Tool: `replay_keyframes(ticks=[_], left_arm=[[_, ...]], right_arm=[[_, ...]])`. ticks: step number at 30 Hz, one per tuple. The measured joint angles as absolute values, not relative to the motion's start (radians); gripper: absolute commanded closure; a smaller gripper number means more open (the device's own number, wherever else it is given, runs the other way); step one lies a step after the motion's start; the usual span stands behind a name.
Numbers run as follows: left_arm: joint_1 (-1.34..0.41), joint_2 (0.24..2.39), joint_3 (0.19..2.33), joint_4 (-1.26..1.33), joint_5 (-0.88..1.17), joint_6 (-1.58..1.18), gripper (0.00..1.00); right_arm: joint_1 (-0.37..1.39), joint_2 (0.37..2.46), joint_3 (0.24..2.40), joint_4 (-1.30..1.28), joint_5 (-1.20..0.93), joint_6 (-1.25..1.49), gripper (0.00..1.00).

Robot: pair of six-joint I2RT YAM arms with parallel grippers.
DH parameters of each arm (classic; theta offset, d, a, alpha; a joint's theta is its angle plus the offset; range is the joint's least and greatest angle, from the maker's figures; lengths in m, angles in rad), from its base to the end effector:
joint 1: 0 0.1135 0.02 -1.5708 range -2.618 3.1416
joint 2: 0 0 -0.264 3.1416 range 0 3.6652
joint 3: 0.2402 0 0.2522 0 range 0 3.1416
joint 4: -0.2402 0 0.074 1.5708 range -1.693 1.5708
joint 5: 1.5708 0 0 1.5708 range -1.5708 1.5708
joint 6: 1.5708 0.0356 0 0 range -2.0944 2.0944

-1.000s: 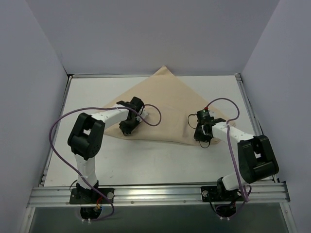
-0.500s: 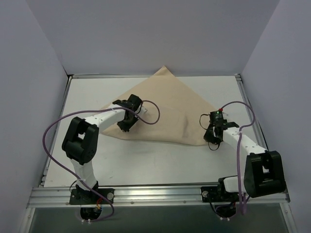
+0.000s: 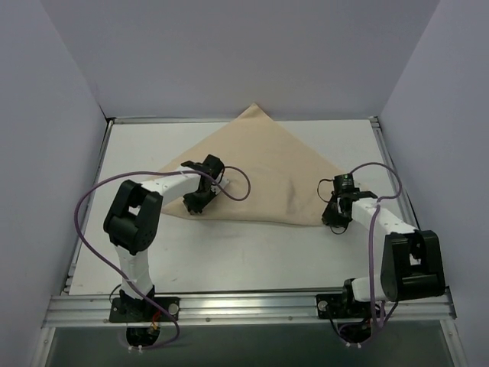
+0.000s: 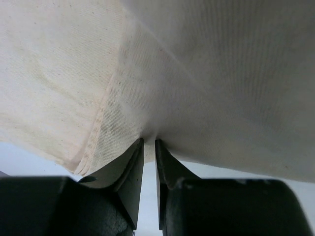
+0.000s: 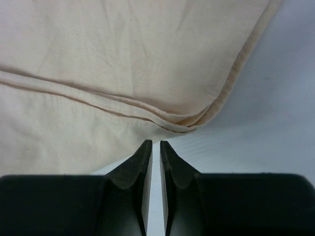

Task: Prepare the surgical pack

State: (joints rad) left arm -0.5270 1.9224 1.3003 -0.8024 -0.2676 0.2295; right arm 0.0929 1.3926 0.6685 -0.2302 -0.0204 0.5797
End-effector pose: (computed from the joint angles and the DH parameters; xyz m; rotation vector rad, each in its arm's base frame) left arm 0.3165 -0.1733 0.1602 1.0576 2.7397 0.3590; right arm 0.2586 0.0248 0.1666 0.6067 2.4775 0.2926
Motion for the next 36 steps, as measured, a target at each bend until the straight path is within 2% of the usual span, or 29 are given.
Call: replay_keyframes(ticks=[1,3,4,7,8,14,21,24,28,32,34,35,36], left_arm=[[-0.526,1.922,1.313,-0.813,-0.259,0.23,0.75],[-0.527,1.922,1.352,-0.839,-0.248,0.23,0.75],[-0.527,1.922,1.375,-0.852,-0.245,0.231,0.74],[-0.531,1.919,1.438,-0.896,-0.243,0.235,0.73],[-0.533,1.917,1.456,-0.912,-0.243,0.24,0.72],[-0.553,1.896,1.499,-1.0,-0.244,0.262,0.72],[-0.556,1.895,1.547,-1.01,-0.243,0.273,0.72],[-0.55,1.895,1.556,-1.008,-0.242,0.271,0.72],[-0.524,1.897,1.565,-1.011,-0.228,0.267,0.72],[-0.492,1.911,1.608,-1.017,-0.213,0.265,0.72],[-0.482,1.925,1.637,-1.02,-0.211,0.265,0.72],[-0.48,1.93,1.65,-1.022,-0.21,0.264,0.72],[-0.479,1.935,1.66,-1.022,-0.208,0.264,0.72]], right_arm=[[0.089,1.377,0.683,-0.253,-0.022,0.579,0.81],[0.066,1.335,0.727,-0.294,-0.023,0.577,0.71],[0.045,1.311,0.751,-0.302,-0.027,0.576,0.6],[-0.067,1.248,0.813,-0.301,-0.043,0.564,0.51],[-0.123,1.239,0.831,-0.294,-0.058,0.559,0.46],[-0.349,1.363,0.851,-0.224,-0.117,0.543,0.41],[-0.385,1.633,0.901,-0.109,-0.185,0.53,0.4],[-0.385,1.706,0.945,-0.065,-0.189,0.522,0.43],[-0.385,1.746,0.956,-0.006,-0.193,0.522,0.71],[-0.384,1.776,0.955,0.067,-0.223,0.537,0.75],[-0.384,1.792,0.957,0.103,-0.241,0.542,0.86],[-0.384,1.8,0.958,0.118,-0.252,0.547,0.96],[-0.384,1.806,0.958,0.131,-0.26,0.547,1.0]])
